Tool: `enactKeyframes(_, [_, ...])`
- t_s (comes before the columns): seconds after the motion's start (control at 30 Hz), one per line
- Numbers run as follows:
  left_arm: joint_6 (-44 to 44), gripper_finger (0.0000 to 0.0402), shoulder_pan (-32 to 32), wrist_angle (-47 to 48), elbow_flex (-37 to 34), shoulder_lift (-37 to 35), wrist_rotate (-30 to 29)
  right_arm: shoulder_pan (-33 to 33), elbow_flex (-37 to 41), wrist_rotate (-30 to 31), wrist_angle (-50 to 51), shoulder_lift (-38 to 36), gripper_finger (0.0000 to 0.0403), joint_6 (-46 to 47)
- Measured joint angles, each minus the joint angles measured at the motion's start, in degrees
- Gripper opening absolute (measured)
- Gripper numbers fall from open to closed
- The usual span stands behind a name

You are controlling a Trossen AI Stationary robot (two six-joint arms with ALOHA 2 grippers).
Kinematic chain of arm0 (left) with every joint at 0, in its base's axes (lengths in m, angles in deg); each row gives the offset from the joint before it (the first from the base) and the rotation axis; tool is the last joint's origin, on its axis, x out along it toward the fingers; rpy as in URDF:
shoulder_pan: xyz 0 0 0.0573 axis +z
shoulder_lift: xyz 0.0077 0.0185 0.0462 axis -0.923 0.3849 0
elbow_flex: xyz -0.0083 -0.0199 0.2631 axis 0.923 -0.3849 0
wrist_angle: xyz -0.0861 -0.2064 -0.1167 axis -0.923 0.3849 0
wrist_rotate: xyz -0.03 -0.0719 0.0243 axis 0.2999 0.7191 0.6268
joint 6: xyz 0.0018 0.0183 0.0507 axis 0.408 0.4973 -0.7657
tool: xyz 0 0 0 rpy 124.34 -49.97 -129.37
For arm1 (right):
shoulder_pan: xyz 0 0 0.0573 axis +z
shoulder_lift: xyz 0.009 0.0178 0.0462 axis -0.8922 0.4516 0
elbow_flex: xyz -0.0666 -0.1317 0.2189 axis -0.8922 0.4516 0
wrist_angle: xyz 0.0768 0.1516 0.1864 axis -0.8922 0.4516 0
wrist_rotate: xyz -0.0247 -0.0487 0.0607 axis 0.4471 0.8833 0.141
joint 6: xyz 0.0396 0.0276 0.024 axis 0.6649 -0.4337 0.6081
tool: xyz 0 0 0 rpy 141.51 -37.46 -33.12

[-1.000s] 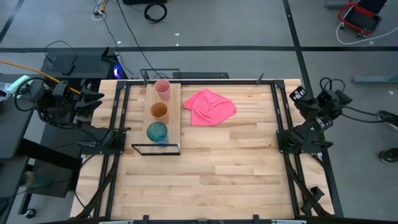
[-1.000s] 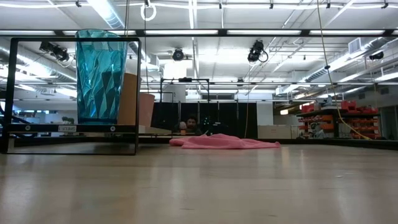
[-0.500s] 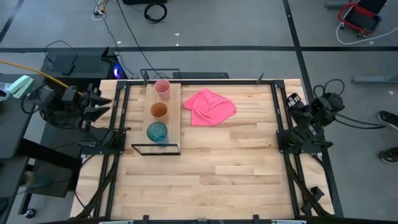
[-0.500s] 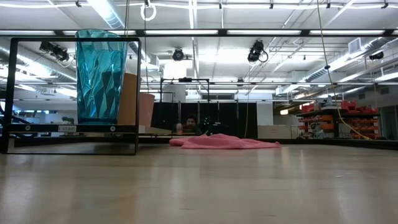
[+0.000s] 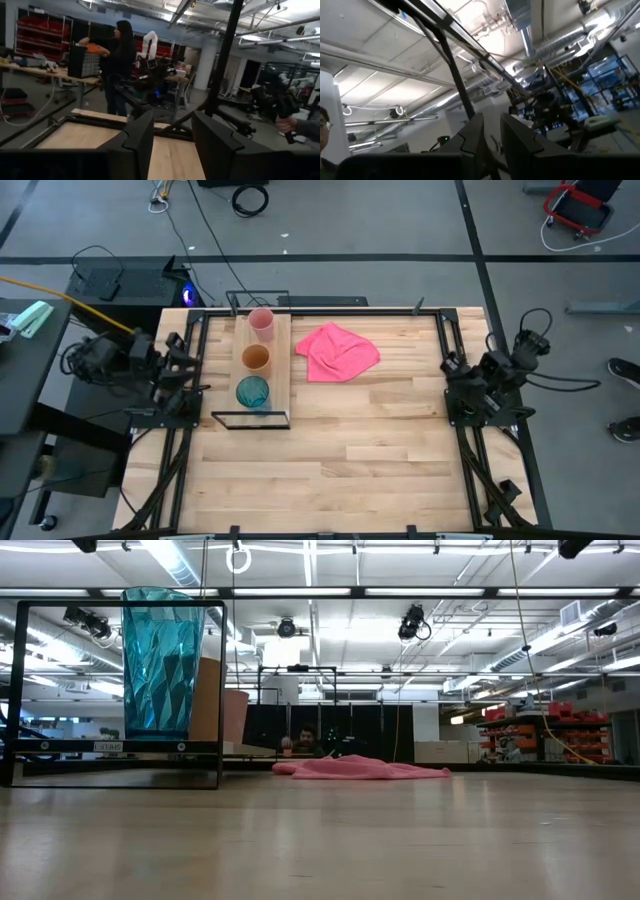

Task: Stack small to large cups/mugs on shelf
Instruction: Return to Home Position

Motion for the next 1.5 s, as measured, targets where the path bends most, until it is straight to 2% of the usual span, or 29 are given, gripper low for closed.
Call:
enactKeyframes(0.23, [3.1, 0.0144, 0.0, -2.5, -5.5, 0.0, 0.4, 0.0, 4.3, 0.0, -1.5, 0.0, 0.0073, 5.9])
enactKeyframes(0.63, [5.6, 0.0144, 0.0, -9.4, -12.4, -0.3, 0.4, 0.0, 13.1, 0.0, -12.9, 0.0, 0.0073, 8.0])
enactKeyframes(0.83, [6.9, 0.0140, 0.0, -12.9, -16.3, -0.3, 0.4, 0.0, 13.1, 0.0, -12.6, 0.0, 0.0073, 8.0])
enactKeyframes(1.17, [3.8, 0.0150, 0.0, -29.0, -23.8, -0.3, 0.4, 0.0, 13.1, 0.0, -12.5, 0.0, 0.0073, 8.0])
enactKeyframes(1.37, [4.6, 0.0142, 0.0, -31.6, -26.4, -0.3, 0.4, -0.3, 13.0, 0.5, -12.5, 0.0, 0.0073, 6.3])
enactKeyframes(1.5, [4.1, 0.0140, 0.0, -34.1, -27.7, -0.3, 0.4, -3.4, 13.0, 1.1, -12.5, 0.0, 0.0073, 4.6])
